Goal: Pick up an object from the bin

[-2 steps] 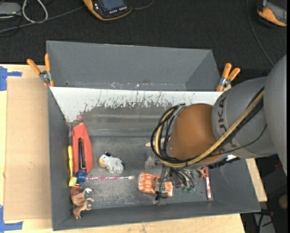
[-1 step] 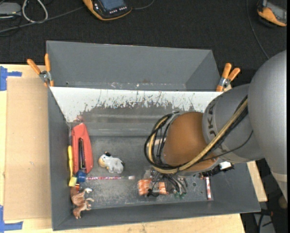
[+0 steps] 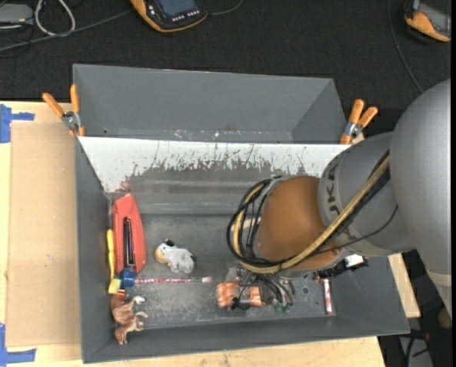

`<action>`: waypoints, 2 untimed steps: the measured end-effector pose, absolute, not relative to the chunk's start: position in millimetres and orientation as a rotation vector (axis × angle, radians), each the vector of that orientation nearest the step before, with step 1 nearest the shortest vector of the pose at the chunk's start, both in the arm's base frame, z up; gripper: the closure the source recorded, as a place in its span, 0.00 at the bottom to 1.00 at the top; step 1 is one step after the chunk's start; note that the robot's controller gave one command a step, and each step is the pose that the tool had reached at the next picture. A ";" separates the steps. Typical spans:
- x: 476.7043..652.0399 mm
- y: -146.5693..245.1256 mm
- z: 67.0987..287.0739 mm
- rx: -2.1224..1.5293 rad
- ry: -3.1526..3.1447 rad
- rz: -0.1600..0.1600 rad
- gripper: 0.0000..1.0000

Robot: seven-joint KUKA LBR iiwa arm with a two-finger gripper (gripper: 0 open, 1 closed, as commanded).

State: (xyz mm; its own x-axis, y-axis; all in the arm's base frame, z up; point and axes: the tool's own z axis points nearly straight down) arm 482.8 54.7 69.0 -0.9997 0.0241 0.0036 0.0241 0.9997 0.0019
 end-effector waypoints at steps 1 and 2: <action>479.0 54.7 179.9 -0.074 -3.142 -0.004 1.00; 479.0 54.7 179.9 -0.074 -3.142 -0.004 1.00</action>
Offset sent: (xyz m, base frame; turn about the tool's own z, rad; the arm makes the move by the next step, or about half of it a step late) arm 0.0043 0.0070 0.2014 -0.0117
